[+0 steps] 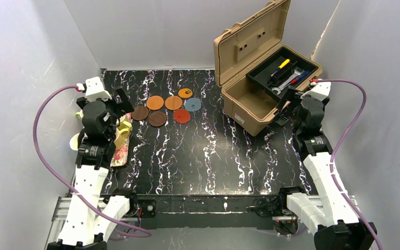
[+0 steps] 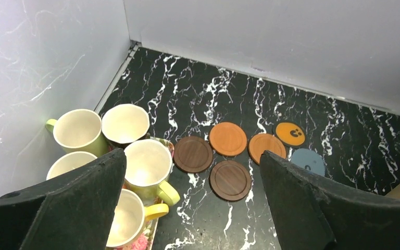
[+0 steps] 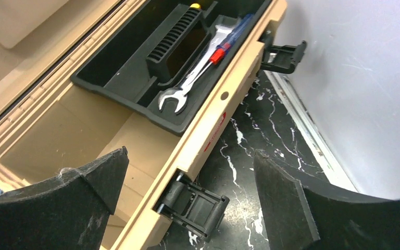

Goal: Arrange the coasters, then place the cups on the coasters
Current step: Move the coaster to the center of the board.

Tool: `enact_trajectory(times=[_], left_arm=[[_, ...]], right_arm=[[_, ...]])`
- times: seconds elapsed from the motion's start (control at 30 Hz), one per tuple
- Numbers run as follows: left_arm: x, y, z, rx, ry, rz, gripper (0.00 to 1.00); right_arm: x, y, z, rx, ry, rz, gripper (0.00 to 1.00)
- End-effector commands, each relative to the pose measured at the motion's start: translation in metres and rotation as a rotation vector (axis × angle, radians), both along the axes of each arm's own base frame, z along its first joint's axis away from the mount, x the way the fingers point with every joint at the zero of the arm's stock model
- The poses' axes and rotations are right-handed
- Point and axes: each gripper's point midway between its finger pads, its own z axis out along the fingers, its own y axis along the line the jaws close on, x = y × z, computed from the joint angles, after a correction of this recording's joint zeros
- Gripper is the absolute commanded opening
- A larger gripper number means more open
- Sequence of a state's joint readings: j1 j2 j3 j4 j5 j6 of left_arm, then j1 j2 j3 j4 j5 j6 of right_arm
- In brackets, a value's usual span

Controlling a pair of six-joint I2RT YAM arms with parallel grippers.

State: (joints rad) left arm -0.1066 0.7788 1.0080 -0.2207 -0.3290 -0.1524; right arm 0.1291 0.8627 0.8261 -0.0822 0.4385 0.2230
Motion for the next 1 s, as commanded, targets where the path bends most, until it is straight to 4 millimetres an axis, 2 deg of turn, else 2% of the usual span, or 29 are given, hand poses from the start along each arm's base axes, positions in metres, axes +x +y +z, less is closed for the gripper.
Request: enact_trajectory(times=[0.0, 0.17, 0.27, 0.33, 0.47, 0.57, 0.63, 0.7, 0.8, 0.97], left_arm=[[0.007, 0.002, -0.009, 0.001, 0.048, 0.018, 0.98], [0.015, -0.003, -0.019, -0.024, 0.092, 0.003, 0.98], [0.016, -0.011, -0.019, -0.04, 0.086, -0.041, 0.98], [0.014, -0.015, -0.011, -0.06, 0.065, -0.06, 0.98], [0.025, -0.04, -0.001, -0.102, 0.05, -0.188, 0.98], [0.04, -0.056, -0.016, -0.131, 0.116, -0.256, 0.98], [0.046, -0.062, -0.038, -0.142, 0.156, -0.28, 0.98], [0.048, -0.061, -0.058, -0.13, 0.175, -0.279, 0.98], [0.045, -0.05, -0.082, -0.13, 0.218, -0.212, 0.98], [0.047, -0.052, -0.084, -0.135, 0.219, -0.218, 0.98]], right_arm=[[0.007, 0.018, 0.017, -0.025, -0.028, 0.118, 0.99], [0.017, 0.043, 0.007, -0.043, 0.003, 0.27, 0.99], [0.02, 0.073, 0.0, -0.045, 0.018, 0.433, 0.99], [0.019, 0.093, -0.003, -0.067, 0.032, 0.509, 0.99], [0.008, 0.146, -0.015, -0.17, 0.085, 0.634, 0.99], [-0.003, 0.19, -0.021, -0.212, 0.1, 0.724, 0.99], [-0.011, 0.221, -0.023, -0.189, 0.101, 0.794, 0.98], [-0.019, 0.252, -0.028, -0.169, 0.099, 0.855, 0.96], [-0.029, 0.298, -0.046, -0.172, 0.124, 0.933, 0.93], [-0.032, 0.368, -0.069, -0.13, 0.168, 1.019, 0.86]])
